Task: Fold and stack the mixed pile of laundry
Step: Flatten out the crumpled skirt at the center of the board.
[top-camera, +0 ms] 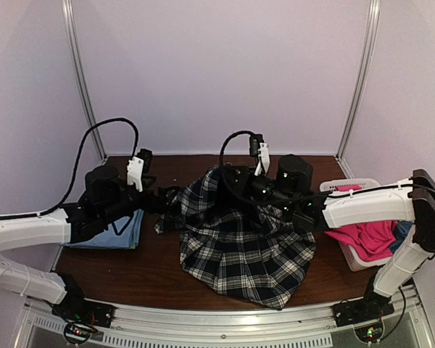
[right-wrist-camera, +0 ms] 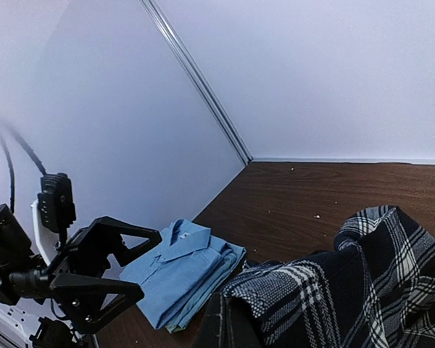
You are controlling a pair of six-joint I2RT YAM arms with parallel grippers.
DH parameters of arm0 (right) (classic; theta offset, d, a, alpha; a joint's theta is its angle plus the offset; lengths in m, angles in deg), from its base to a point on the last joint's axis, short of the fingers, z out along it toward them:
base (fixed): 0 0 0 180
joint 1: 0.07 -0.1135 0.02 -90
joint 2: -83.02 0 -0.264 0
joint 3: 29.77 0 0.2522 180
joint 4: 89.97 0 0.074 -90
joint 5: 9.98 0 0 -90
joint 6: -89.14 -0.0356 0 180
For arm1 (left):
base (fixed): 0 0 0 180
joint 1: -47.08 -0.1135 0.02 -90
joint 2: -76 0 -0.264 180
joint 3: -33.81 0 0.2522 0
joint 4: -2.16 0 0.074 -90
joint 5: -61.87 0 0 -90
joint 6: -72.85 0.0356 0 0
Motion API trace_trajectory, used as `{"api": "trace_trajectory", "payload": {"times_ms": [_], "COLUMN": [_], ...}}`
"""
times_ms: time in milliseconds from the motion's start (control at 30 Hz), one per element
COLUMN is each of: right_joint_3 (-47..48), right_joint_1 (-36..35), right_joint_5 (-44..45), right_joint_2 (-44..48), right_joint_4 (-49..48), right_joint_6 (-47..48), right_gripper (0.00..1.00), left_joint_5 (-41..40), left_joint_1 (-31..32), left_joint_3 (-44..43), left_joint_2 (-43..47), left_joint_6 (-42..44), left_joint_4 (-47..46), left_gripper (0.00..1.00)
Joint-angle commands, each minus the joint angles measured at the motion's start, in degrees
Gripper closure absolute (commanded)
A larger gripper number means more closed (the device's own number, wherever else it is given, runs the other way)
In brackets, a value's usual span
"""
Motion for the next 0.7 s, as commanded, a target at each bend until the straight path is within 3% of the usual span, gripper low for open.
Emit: {"api": "trace_trajectory", "payload": {"times_ms": [0,167,433,667], "right_joint_3": [3.3,4.1,4.8,4.7], "right_joint_1": [0.0,0.0,-0.1,-0.1], "right_joint_5": [-1.2,-0.9,1.2,1.2], "right_joint_2": [-3.5,-5.3,-5.7,-6.6], "right_joint_4": [-3.8,-6.4,-4.7,-5.6], "right_joint_6": [-3.3,-5.9,-6.3,-7.4], "right_gripper": [1.0,1.0,1.0,1.0], "left_joint_5": [-16.9,-26.2,-39.8,-42.9], "left_joint_1": [9.0,17.9,21.2,21.5], "left_joint_3": [1.5,-6.9,-15.1,-20.9], "left_joint_2": [-1.1,-12.8,-23.8,-31.6], "left_joint_6": [-1.8,-5.3,-5.3,-5.7], "left_joint_4": [-7.2,-4.2,-4.9,-4.5], "left_gripper": [0.03,0.02,0.02,0.02]}}
